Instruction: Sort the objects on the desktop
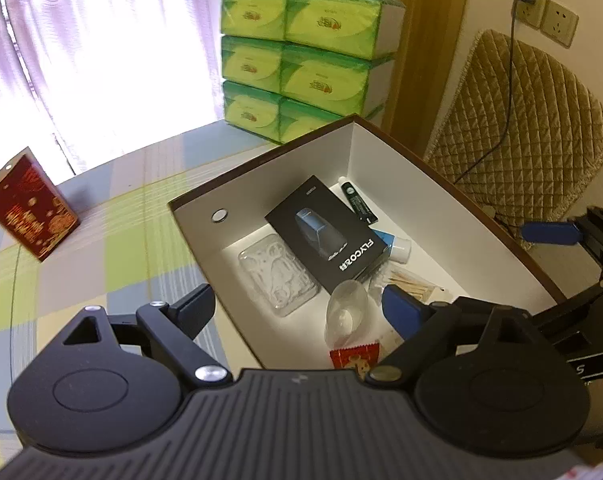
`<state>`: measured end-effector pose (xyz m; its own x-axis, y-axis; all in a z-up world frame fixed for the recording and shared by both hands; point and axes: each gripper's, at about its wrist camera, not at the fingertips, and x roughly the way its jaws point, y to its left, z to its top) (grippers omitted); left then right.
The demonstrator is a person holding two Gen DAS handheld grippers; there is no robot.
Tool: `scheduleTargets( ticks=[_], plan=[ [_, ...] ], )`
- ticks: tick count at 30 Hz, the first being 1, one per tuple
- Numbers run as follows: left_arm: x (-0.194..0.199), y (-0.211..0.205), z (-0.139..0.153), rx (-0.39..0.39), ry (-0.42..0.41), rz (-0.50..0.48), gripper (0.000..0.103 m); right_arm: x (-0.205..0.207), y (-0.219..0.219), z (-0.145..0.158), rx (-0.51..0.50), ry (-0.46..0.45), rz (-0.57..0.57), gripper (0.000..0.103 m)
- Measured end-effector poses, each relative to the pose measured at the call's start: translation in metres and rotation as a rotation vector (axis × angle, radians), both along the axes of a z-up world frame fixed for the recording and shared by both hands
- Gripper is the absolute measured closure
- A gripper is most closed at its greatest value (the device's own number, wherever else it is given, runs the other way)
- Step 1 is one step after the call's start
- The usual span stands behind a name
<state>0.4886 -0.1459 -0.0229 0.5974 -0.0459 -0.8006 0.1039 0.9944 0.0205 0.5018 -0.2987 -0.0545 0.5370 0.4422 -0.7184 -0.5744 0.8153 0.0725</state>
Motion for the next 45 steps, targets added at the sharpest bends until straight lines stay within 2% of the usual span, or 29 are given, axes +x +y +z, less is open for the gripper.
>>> scheduleTargets(
  ticks=[5,26,45],
  plan=[
    [-0.026,-0.004,0.009,0.045,-0.046,0.031,0.015,-0.019,-0.008,0.005,0.011,0.010,-0.011,0.002],
    [-0.139,-0.015,0.032,0.048,-0.126,0.127,0.011,-0.106,-0.031,0.026,0.068,0.008,-0.008,0.002],
    [-0.191,-0.027,0.037,0.073,-0.150,0.153,0.008,-0.148,-0.052,0.037,0.064,-0.038,-0.007,0.002]
  ],
)
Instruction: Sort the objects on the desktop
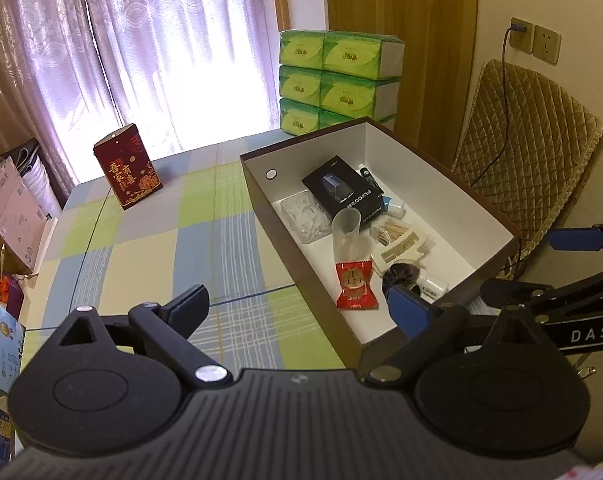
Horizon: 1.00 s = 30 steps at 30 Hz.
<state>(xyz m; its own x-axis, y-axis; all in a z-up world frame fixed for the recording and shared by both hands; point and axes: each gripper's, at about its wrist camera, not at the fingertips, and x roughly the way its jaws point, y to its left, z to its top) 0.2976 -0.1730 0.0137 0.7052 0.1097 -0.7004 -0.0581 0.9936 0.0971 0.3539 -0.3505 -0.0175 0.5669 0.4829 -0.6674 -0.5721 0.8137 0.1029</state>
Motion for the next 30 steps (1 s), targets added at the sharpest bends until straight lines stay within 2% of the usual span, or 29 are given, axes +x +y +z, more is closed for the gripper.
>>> scheduleTargets(
  ticks=[11,30],
  plan=[
    [-0.010,-0.006,-0.014,0.001,0.036,0.017,0.008,-0.014,-0.010,-0.013,-0.007,0.024,-0.012,0.002],
    [-0.011,-0.023,-0.041,0.005,0.109,0.028,0.008,-0.017,-0.012,-0.027,-0.031,0.039,0.009,0.002]
  ],
)
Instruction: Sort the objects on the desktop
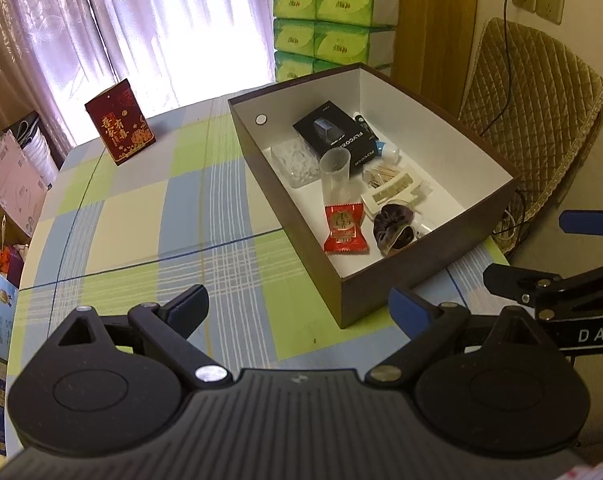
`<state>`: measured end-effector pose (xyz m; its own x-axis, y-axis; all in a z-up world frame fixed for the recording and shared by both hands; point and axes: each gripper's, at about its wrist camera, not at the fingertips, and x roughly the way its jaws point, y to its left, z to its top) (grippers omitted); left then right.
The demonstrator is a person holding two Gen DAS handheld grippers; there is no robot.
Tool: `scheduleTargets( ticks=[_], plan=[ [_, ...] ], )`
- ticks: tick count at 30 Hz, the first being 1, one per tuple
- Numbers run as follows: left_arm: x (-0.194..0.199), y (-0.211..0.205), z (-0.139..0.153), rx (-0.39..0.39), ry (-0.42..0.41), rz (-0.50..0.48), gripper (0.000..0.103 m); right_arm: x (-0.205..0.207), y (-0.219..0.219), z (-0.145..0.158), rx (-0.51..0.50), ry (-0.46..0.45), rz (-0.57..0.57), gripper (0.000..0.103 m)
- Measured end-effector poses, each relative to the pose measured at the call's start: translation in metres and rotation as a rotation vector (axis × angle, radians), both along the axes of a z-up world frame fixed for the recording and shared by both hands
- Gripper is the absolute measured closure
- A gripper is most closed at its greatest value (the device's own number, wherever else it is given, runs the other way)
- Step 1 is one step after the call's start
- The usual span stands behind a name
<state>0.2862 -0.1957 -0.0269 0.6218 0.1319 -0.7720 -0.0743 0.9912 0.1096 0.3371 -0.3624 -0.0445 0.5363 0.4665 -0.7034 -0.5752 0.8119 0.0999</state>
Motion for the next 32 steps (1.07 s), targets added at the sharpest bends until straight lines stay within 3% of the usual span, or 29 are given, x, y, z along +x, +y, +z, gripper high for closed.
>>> scheduleTargets(
  ticks=[20,32],
  plan=[
    [-0.003,-0.001,-0.022,-0.002,0.065,0.034,0.008,-0.003,-0.001,-0.020,-0.024,0.057,0.010,0.002],
    [-0.004,-0.001,-0.024,-0.002,0.060,0.036,0.008,-0.004,0.000,-0.023,-0.030,0.059,0.013,0.002]
  ],
)
